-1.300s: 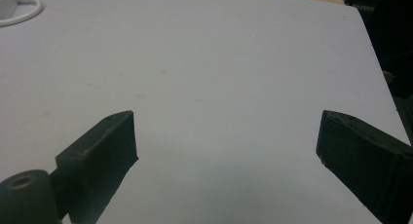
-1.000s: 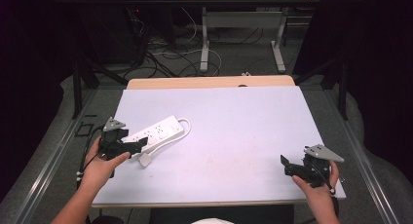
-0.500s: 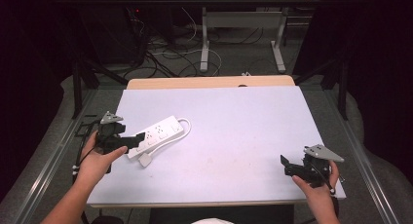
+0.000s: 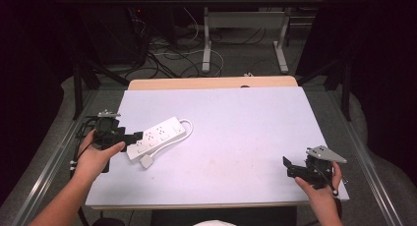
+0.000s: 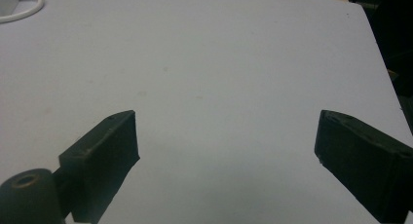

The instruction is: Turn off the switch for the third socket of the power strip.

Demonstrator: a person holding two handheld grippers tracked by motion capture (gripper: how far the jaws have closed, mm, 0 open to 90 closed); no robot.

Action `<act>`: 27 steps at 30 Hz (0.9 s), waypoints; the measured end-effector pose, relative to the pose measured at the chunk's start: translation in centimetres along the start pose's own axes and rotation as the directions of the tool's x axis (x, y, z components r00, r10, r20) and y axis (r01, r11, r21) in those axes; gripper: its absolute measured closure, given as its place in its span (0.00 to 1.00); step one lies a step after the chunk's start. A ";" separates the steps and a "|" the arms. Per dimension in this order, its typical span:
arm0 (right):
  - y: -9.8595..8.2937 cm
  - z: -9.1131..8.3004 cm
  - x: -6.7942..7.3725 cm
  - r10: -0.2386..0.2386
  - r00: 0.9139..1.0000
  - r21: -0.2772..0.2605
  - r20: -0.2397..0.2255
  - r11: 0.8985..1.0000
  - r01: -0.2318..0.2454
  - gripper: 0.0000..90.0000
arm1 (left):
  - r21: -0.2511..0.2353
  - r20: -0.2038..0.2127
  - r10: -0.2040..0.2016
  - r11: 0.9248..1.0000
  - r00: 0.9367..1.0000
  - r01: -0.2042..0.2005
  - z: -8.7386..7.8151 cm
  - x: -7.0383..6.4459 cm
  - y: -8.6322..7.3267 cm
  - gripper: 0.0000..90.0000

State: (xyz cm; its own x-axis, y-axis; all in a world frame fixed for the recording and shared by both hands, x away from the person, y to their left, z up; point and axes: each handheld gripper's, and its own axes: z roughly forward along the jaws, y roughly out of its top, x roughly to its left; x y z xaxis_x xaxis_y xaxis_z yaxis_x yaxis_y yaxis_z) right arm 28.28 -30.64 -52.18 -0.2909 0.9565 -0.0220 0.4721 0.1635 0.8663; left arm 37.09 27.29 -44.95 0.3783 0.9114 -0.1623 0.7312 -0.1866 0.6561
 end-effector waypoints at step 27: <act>-0.1 0.2 0.0 0.008 1.000 0.023 -0.011 1.000 -0.008 0.10 | 0.129 -0.035 -0.096 0.987 0.995 0.099 1.3 0.8 0.7 0.65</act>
State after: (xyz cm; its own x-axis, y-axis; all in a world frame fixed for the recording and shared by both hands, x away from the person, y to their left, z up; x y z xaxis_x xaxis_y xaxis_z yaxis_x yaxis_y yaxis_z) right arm 28.36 -30.63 -52.38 -0.2963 0.9551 -0.0098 0.4937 0.1619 0.8545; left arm 38.69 27.43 -45.62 0.2864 0.9374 -0.1982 0.8322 -0.1408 0.5364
